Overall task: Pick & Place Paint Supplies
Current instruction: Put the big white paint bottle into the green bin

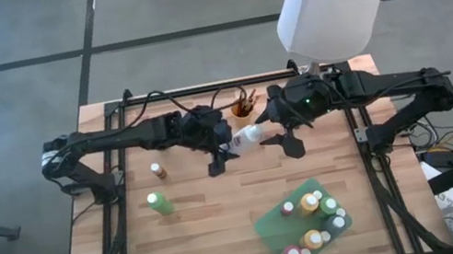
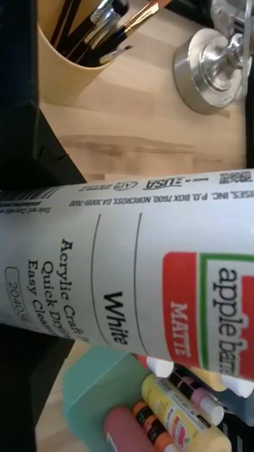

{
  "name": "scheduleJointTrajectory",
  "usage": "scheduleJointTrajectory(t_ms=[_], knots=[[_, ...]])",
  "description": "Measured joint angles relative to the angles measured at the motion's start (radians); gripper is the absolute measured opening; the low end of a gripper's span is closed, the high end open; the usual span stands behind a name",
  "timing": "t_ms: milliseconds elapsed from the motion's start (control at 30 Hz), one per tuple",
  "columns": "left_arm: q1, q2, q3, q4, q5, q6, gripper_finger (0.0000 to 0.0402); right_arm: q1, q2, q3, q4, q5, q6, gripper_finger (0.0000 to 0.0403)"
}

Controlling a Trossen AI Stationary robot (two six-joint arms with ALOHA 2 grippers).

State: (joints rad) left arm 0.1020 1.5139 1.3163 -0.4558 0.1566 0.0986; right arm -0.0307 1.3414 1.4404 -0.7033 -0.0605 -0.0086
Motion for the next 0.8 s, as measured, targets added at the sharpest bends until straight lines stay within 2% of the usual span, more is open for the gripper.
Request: scheduleJointTrajectory(t_ms=[800], knots=[[0.001, 0.0, 0.0, -0.042, -0.001, 0.003, 0.0216, 0.0, 0.058, 0.012, 0.015, 0.037, -0.055, 0.0207]])
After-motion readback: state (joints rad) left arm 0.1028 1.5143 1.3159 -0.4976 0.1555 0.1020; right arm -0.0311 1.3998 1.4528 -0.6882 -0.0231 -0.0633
